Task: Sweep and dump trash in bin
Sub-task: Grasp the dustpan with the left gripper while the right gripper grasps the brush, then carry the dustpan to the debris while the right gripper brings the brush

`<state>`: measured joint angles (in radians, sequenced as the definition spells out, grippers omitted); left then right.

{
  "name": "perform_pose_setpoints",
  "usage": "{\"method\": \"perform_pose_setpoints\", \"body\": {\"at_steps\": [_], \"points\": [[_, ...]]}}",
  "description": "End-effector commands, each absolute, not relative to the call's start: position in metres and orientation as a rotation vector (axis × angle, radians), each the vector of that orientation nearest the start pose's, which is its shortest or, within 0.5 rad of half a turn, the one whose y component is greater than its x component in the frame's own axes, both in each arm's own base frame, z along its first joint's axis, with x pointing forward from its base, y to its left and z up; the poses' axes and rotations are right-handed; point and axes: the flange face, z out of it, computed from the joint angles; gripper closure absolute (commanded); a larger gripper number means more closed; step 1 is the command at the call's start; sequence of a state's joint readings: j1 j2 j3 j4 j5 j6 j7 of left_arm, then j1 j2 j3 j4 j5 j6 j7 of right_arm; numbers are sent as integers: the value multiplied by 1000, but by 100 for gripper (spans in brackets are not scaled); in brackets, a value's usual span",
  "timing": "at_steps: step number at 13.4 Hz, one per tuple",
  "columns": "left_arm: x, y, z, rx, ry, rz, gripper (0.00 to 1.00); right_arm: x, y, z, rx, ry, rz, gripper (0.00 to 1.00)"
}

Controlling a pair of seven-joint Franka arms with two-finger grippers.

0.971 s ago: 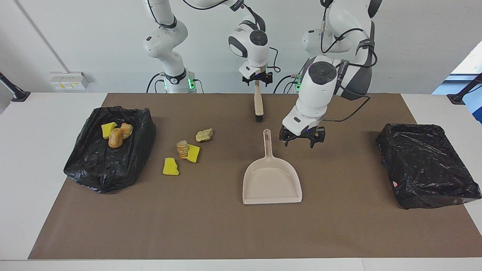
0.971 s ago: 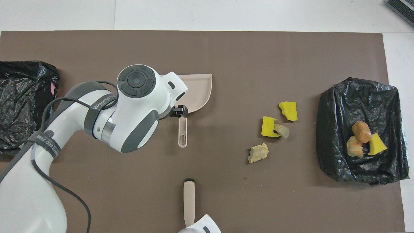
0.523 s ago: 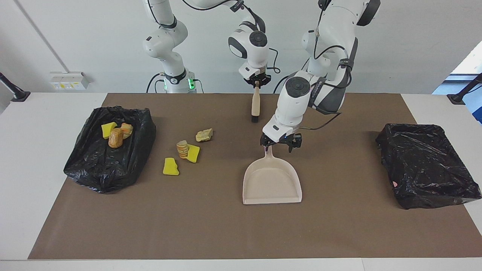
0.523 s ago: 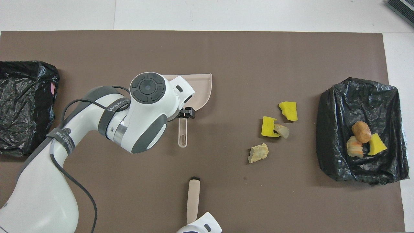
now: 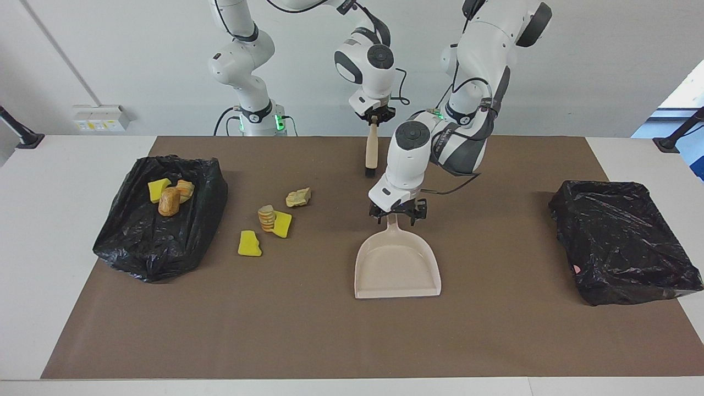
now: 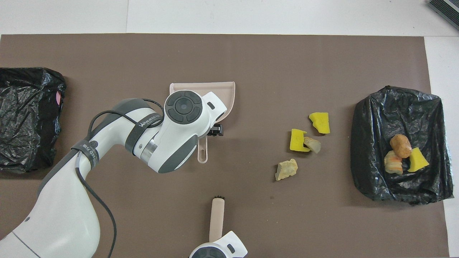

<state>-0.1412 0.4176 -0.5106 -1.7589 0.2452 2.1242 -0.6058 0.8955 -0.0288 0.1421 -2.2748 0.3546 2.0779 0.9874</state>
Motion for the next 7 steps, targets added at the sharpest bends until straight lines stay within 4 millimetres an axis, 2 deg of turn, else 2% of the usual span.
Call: {"method": "perform_pose_setpoints", "body": {"at_steps": [1, 2, 4, 7], "points": [[537, -362, 355, -3120, 203, -49, 22, 252, 412, 392, -3058, 213, 538, 100], [538, -361, 355, -3118, 201, -47, 54, 257, 401, 403, -3058, 202, 555, 100], [541, -360, 358, -3118, 201, -59, 98, 270, 375, 424, -3056, 181, 577, 100], [545, -356, 361, -3097, 226, -93, 100, 292, 338, 444, -3118, 133, 590, 100]]}}
